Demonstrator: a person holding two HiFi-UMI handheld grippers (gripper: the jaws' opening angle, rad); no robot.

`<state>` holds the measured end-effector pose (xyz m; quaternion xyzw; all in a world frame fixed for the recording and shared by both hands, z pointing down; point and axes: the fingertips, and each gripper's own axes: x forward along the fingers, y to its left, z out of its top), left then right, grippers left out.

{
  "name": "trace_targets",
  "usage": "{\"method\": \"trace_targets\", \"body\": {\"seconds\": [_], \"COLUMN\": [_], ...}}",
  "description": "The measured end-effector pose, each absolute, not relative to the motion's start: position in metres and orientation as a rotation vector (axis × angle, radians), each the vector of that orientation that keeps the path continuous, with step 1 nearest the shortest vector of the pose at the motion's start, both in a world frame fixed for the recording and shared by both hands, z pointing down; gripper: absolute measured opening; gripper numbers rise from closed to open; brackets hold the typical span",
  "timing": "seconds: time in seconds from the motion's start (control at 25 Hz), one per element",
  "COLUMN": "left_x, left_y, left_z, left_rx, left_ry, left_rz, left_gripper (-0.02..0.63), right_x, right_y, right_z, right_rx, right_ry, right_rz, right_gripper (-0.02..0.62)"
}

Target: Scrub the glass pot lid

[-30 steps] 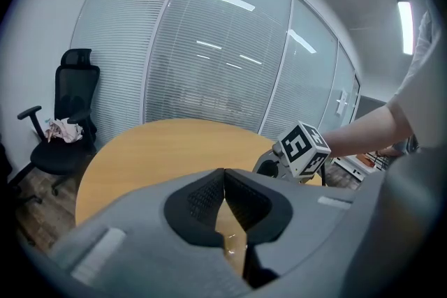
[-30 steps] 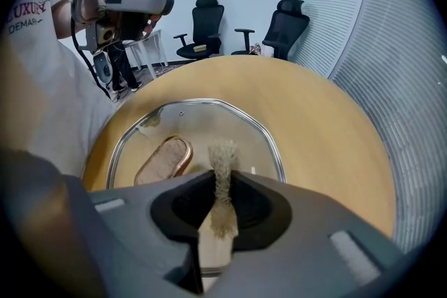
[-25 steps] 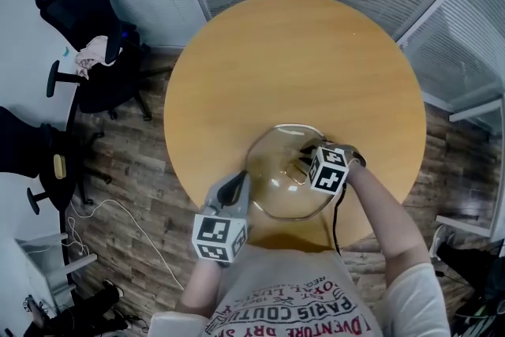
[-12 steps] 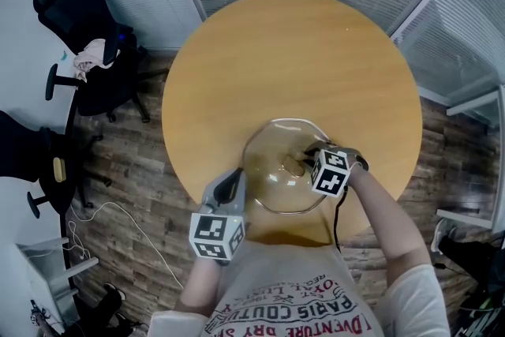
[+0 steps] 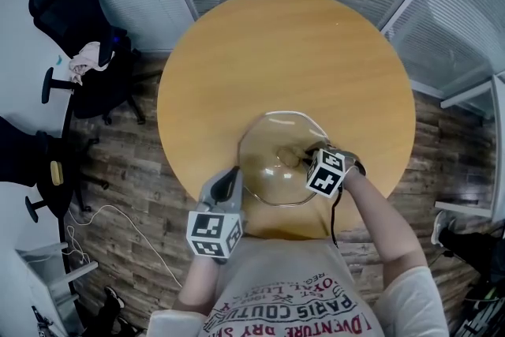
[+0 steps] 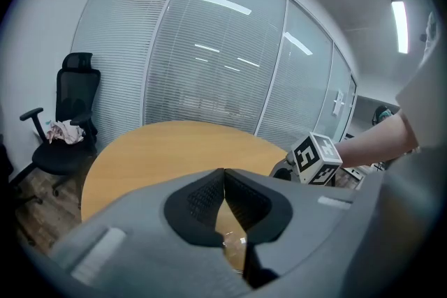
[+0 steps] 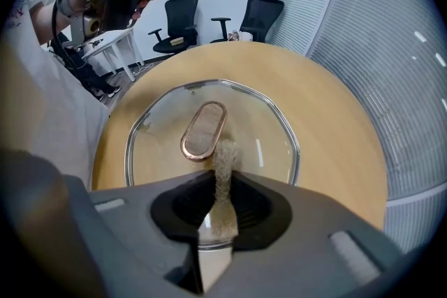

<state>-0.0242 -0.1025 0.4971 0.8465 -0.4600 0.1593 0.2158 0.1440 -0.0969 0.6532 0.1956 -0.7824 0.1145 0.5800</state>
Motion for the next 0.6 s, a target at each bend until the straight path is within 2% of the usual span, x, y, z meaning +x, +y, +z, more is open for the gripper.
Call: {"method": "trace_targets", "body": {"seconds": [0.6], "left_x": [-0.022], "left_y": [-0.079], "left_z": [0.497], "left_rx": [2.369], "left_ry": [-1.231], "left_rz": [0.443], "left_gripper": [0.008], "right_x": [0.147], "right_y": [-0.057], "right_z": [0.652], "right_rx": [0.615], "right_ry": [-1.768], "right_rz": [0.429], "right_gripper": [0.066]}}
